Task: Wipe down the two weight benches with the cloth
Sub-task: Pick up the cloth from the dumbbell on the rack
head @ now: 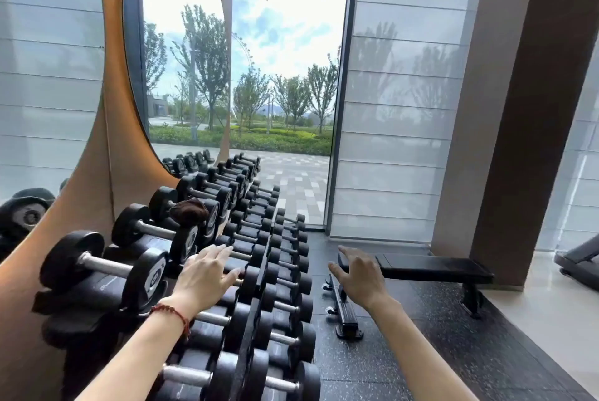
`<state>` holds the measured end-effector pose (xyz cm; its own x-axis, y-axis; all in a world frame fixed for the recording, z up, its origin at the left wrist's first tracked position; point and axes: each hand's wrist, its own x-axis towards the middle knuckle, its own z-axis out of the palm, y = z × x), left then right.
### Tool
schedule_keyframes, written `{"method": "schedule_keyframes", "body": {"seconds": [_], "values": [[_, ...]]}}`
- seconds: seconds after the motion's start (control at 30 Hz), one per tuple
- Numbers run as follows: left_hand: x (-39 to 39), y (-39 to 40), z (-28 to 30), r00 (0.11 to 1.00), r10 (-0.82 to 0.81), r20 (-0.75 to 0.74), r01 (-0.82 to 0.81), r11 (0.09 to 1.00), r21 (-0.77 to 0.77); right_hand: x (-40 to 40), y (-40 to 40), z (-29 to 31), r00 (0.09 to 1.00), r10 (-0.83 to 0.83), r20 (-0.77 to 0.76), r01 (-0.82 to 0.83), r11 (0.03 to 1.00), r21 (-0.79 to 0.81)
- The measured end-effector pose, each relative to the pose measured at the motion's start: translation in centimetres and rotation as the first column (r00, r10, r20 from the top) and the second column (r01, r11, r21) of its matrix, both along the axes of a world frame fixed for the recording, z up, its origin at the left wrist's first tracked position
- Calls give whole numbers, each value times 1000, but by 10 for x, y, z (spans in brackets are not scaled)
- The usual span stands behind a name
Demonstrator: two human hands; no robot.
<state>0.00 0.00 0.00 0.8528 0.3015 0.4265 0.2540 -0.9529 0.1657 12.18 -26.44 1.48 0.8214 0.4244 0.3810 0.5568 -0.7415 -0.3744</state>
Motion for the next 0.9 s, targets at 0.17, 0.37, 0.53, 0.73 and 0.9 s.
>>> {"method": "schedule_keyframes", "body": {"seconds": [0.17,0.37,0.53,0.73,0.9], "values": [[-6,34,-4,999,36,24,-35,999,-7,0,40,-6,999,37,-6,-37,999,9],[-3,73,-8,998,57,4,-57,998,37,3,85,-12,997,80,23,-81,996,38],[15,96,-7,996,84,-24,-82,995,56,21,114,-17,993,119,11,-119,992,51],[55,117,-11,996,86,-16,-85,995,44,64,141,-20,988,152,9,-152,987,56],[97,130,-17,995,104,-2,-104,994,28,114,162,-24,984,176,10,-176,983,49]]}}
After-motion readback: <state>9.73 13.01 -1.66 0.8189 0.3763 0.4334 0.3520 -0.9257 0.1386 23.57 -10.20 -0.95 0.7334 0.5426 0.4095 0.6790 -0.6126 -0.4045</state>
